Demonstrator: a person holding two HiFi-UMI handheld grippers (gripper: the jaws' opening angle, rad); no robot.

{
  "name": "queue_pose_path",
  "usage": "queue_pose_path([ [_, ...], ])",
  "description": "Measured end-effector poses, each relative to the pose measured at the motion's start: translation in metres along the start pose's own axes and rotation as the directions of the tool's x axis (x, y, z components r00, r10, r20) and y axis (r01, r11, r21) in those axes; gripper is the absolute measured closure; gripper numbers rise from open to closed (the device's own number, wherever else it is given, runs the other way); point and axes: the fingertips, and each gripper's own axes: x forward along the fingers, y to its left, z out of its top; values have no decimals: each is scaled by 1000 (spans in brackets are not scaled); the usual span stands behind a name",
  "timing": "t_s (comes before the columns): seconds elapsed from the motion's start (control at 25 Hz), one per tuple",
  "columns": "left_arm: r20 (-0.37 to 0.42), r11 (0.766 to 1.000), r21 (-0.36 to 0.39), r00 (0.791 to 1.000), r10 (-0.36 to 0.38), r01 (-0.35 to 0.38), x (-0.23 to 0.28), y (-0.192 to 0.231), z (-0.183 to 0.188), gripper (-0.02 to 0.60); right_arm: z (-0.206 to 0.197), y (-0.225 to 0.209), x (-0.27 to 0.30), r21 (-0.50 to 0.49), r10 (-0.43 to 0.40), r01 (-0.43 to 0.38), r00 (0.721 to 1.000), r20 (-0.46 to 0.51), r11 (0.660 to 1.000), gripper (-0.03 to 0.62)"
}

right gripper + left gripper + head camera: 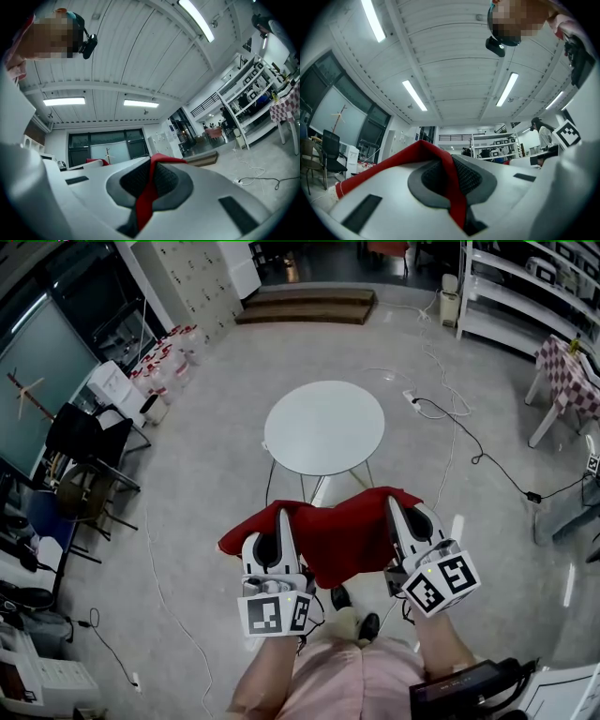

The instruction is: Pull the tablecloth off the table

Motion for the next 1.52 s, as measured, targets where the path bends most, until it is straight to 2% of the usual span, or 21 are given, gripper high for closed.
queue_pose_path([
  [0.2,17,1000,15,1000,9,-10,0,4,12,541,10,8,5,-27,13,-13,1000,8,1000,569],
  [0.8,16,999,33,1000,14,-14,3,8,12,541,9,10,13,-73,11,-11,1000,7,997,569],
  [1.52,5,999,43,1000,3,-4,10,9,4,541,4,3,18,-64,4,-3,1000,16,998,569],
])
